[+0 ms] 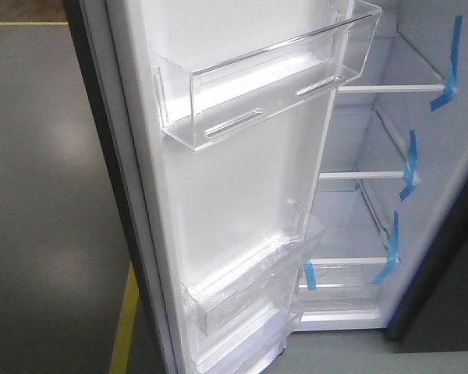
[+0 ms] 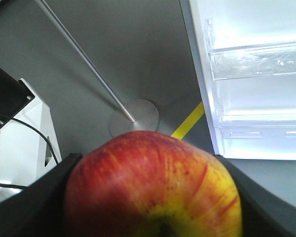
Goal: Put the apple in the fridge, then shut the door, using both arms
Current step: 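Drive up close to the open fridge door bins, then raise the right gripper with the apple over the upper door bin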
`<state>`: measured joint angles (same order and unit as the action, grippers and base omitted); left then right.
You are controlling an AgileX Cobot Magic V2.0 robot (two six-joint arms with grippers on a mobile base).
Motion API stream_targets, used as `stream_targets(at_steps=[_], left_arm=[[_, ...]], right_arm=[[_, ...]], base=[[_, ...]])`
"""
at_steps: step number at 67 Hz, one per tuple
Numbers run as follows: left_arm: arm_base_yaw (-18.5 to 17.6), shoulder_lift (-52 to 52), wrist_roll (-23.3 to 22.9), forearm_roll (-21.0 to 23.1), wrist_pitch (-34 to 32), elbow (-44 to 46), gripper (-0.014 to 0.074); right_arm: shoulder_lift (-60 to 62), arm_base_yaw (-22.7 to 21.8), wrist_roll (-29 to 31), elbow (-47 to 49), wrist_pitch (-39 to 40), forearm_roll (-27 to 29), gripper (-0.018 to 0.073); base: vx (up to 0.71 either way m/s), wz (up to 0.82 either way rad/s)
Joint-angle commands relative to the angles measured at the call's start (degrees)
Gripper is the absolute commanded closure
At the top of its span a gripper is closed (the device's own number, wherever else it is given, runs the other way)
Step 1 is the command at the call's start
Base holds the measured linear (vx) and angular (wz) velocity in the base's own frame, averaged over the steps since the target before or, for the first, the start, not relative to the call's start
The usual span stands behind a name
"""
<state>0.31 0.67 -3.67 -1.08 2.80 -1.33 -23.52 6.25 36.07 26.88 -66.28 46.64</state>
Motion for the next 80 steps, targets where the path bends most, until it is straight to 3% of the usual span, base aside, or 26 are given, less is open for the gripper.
stream_targets(at_steps=[1, 46, 59, 80], left_arm=[[-0.3, 0.8, 0.0, 0.5, -4.3, 0.9, 0.0603], [-0.3, 0.8, 0.0, 0.5, -4.3, 0.9, 0.0603], [-0.3, 0.8, 0.0, 0.5, -4.3, 0.9, 0.0603], [-0.3, 0.8, 0.0, 0.5, -4.3, 0.9, 0.0603]], right_arm=[[-0.5, 0.0, 0.3, 1.3, 2.2, 3.2, 0.0447], [-0.5, 0.0, 0.3, 1.3, 2.2, 3.3, 0.0447], [-1.2, 0.0, -0.2, 1.4, 8.6, 3.1, 0.0447], [-15.0, 0.0, -0.4, 16.2, 12.4, -3.4, 0.0436]], base=[[0.00, 0.00], [0.00, 0.00], [0.00, 0.00], [0.00, 0.00]])
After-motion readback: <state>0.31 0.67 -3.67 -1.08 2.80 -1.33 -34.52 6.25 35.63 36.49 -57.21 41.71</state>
